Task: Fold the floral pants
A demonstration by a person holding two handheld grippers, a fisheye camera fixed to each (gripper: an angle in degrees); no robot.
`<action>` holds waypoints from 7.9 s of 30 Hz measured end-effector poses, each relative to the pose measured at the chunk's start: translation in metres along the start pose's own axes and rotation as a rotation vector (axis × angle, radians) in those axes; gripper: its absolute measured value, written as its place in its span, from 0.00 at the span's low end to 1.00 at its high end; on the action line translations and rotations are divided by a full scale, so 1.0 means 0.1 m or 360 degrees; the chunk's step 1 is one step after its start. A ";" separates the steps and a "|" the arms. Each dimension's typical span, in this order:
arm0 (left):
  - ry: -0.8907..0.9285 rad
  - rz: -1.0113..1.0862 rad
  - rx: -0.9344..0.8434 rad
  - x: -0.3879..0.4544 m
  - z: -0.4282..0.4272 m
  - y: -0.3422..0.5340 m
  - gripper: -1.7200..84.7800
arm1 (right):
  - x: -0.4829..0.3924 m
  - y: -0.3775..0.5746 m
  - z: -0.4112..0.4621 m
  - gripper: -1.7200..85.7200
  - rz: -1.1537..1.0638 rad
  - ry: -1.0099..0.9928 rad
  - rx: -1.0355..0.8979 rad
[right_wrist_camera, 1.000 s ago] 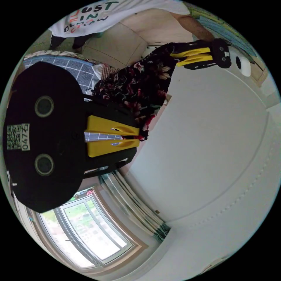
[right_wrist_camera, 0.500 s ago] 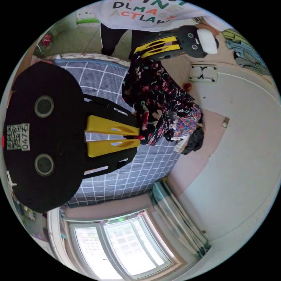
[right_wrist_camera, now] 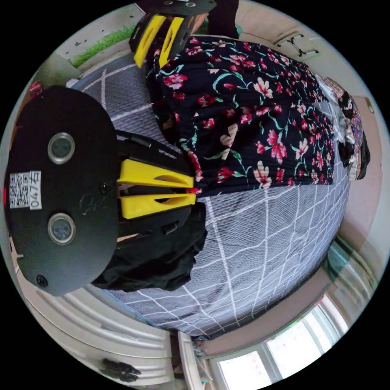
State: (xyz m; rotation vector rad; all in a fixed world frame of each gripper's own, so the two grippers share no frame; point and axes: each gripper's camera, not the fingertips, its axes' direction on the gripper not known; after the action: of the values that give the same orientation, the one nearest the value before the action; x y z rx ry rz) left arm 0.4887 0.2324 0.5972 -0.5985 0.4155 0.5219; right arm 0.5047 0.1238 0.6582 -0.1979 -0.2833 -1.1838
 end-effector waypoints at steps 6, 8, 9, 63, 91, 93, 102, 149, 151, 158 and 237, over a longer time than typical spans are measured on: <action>0.0203 0.0021 -0.0109 0.29 0.20 -0.05 0.29 | 0.19 0.31 0.42 0.06 0.0386 -0.0065 -0.0018; 0.0327 0.0080 -0.0057 0.36 0.04 -0.03 0.29 | 0.31 0.42 0.29 0.07 0.0501 -0.0022 0.0010; 0.0417 0.0113 -0.0021 0.36 -0.10 0.00 0.29 | 0.34 0.45 0.23 0.08 0.0522 -0.0025 0.0008; -0.0459 -0.0623 0.0024 -1.58 -0.41 2.24 0.02 | -2.27 -0.64 -1.08 0.04 0.1138 -0.0063 0.0026; -0.0454 -0.1620 0.0146 -3.98 -0.20 5.68 0.10 | -4.21 -5.72 0.83 0.08 -0.0700 -0.0527 0.0364; -0.0414 -0.1643 0.0174 -4.08 -0.16 5.83 0.10 | -4.29 -5.86 0.95 0.06 -0.0763 -0.0462 0.0313; -0.0525 -0.1649 0.0234 -4.37 -0.25 6.23 0.11 | -3.86 -6.46 0.78 0.02 -0.0694 -0.0443 0.0372; -0.0564 -0.1895 0.0391 -4.13 -0.42 5.84 0.01 | -3.30 0.61 -0.37 0.09 0.1969 -0.0067 -0.0349; -0.0586 -0.1875 0.0380 -4.12 -0.47 5.74 0.01 | -3.20 0.74 -0.30 0.10 0.2098 -0.0102 -0.0312; -0.0622 -0.1881 0.0381 -4.07 -0.61 5.43 0.01 | -2.97 1.15 0.08 0.10 0.2481 -0.0269 -0.0279; -0.0487 -0.0562 0.0329 -6.01 -0.01 1.15 0.11 | 0.65 -4.45 2.31 0.01 0.0292 -0.0704 0.0023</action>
State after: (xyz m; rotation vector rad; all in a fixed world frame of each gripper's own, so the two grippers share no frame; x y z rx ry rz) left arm -0.0528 0.1095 0.8534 -0.3726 0.0670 0.2220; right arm 0.0866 -0.0274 0.8992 -0.4653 -0.6474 -0.9467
